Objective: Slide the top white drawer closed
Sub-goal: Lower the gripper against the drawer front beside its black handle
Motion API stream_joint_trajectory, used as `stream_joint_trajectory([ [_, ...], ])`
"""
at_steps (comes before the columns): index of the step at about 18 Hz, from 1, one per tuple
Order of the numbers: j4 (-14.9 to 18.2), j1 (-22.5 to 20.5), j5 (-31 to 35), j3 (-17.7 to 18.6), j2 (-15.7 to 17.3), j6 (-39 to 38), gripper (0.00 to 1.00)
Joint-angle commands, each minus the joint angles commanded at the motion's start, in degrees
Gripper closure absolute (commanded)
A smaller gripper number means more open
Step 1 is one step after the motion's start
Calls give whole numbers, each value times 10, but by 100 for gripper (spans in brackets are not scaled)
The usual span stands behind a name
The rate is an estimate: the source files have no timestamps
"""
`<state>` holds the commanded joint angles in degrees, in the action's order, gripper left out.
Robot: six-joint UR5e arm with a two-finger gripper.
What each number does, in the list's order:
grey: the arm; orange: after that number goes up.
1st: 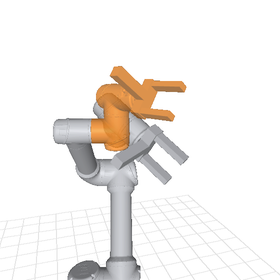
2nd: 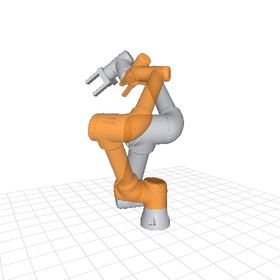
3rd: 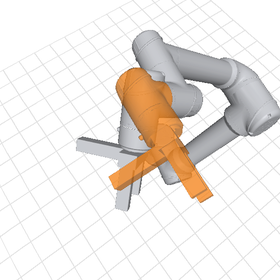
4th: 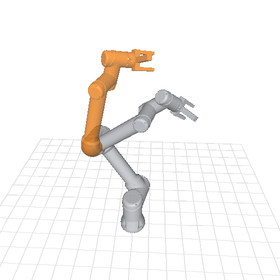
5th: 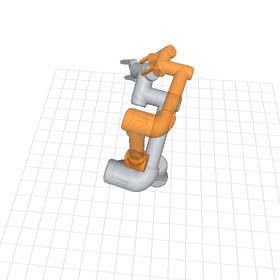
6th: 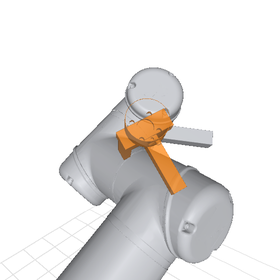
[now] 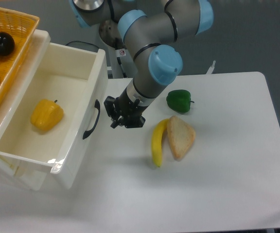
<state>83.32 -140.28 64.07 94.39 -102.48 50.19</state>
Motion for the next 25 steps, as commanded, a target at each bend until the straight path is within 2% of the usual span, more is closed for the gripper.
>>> stream_joint_trajectory([
  [25,38,19,-21,1,16,-1,86],
])
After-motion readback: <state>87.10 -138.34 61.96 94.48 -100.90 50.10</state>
